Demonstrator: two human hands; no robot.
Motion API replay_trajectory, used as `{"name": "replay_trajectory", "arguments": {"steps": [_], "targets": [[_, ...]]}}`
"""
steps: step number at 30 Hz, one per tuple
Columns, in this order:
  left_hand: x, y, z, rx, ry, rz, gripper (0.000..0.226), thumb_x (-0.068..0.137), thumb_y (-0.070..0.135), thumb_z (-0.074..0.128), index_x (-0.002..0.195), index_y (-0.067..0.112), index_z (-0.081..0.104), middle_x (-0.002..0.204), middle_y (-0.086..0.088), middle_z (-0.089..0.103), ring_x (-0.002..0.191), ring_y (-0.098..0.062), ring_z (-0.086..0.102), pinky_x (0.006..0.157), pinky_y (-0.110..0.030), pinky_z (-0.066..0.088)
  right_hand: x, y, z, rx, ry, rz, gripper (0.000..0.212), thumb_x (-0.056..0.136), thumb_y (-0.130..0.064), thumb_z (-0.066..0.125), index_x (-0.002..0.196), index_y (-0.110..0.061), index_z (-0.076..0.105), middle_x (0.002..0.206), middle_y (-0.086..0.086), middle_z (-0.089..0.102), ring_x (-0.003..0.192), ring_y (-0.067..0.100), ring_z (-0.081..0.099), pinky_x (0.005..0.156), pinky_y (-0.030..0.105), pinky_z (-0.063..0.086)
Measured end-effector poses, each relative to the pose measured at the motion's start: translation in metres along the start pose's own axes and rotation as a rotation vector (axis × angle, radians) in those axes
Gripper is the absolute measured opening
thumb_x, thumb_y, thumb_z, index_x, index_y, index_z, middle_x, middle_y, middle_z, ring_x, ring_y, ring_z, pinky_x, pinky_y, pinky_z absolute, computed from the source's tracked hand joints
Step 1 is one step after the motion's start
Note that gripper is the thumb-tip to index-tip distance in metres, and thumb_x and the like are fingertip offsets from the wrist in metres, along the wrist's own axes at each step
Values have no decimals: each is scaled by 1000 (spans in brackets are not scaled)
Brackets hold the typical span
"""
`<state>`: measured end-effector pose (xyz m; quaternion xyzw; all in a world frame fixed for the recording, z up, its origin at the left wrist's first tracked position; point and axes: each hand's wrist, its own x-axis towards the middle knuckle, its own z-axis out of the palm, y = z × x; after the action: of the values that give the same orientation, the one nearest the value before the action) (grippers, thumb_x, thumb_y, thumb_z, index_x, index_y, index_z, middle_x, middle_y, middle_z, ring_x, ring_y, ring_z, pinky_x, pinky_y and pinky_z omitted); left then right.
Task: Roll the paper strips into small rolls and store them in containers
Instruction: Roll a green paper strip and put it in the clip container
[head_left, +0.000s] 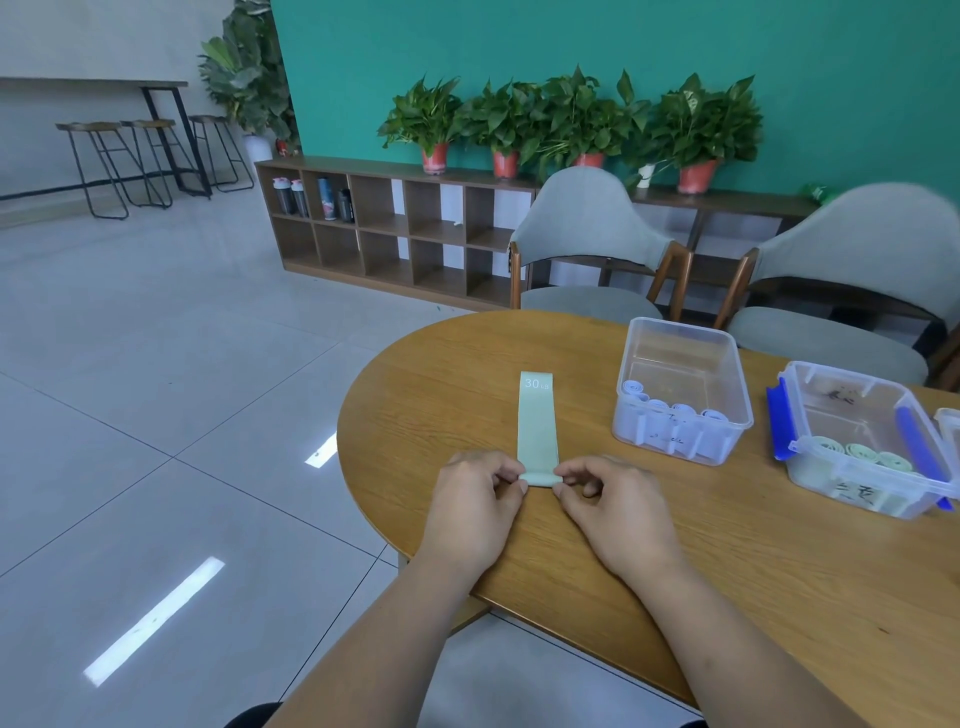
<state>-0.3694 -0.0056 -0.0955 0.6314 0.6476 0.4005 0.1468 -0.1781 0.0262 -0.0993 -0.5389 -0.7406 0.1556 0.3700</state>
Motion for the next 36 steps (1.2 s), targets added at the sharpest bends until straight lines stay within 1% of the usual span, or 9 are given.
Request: {"name": "replay_trajectory", "arguments": {"steps": [3, 5, 13, 16, 23, 27, 30, 33, 36], "targets": [[-1, 1, 0, -16, 3, -11, 19, 91, 25, 79, 108, 32, 78, 99, 17, 70, 95, 6, 60, 81, 1, 38, 0, 0, -1, 14, 7, 10, 16, 85, -27, 84, 98, -36, 80, 82, -23, 70, 79, 3, 63, 70, 11, 46], [-1, 2, -1, -24, -3, -23, 18, 91, 25, 79, 107, 32, 78, 96, 17, 71, 92, 6, 61, 79, 1, 39, 0, -1, -2, 27, 15, 18, 16, 86, -26, 83, 98, -35, 80, 81, -23, 71, 78, 4, 64, 68, 8, 44], [-2, 5, -5, -55, -19, -45, 11, 92, 28, 78, 100, 35, 76, 87, 20, 72, 89, 4, 61, 75, -6, 43, -1, -2, -3, 89, 19, 39, 17, 85, -23, 81, 96, -35, 74, 77, -26, 70, 69, 8, 62, 69, 24, 53], [-2, 5, -4, -42, -23, -18, 9, 93, 28, 76, 101, 33, 75, 88, 21, 70, 93, 3, 60, 78, -10, 45, -1, 0, -2, 71, 23, 29, 14, 85, -24, 80, 91, -36, 74, 77, -24, 70, 70, 8, 62, 67, 25, 53], [-1, 3, -3, 5, -8, 6, 11, 94, 32, 75, 105, 34, 77, 99, 19, 68, 95, 3, 58, 77, -4, 38, 0, 0, 0, 26, 34, 4, 10, 87, -29, 80, 94, -35, 77, 80, -22, 69, 75, 5, 62, 69, 24, 53], [-2, 2, -2, 8, -20, 15, 22, 93, 30, 76, 115, 34, 76, 101, 20, 69, 97, 5, 57, 80, -2, 37, -1, 3, 3, 10, 16, -10, 22, 82, -28, 83, 102, -36, 76, 84, -21, 68, 79, 4, 61, 73, 28, 55], [-2, 3, -2, 19, -16, 25, 28, 93, 28, 76, 120, 34, 75, 102, 21, 68, 98, 5, 56, 81, 0, 37, 0, 4, 3, 0, 10, -3, 25, 85, -23, 81, 106, -37, 77, 86, -22, 68, 80, 3, 62, 74, 26, 55], [-3, 4, -2, 15, -15, 32, 30, 93, 26, 76, 122, 34, 74, 100, 21, 69, 99, 4, 55, 81, 0, 36, 0, 3, 3, 3, 8, 22, 24, 87, -24, 81, 106, -38, 76, 87, -22, 69, 78, 4, 62, 73, 26, 55], [-3, 4, -2, -4, -6, 36, 28, 93, 24, 76, 119, 32, 74, 94, 22, 69, 98, 0, 55, 80, -4, 38, 0, 2, 1, 11, 4, 35, 26, 85, -25, 80, 107, -37, 73, 84, -23, 70, 73, 4, 62, 73, 31, 56]]}}
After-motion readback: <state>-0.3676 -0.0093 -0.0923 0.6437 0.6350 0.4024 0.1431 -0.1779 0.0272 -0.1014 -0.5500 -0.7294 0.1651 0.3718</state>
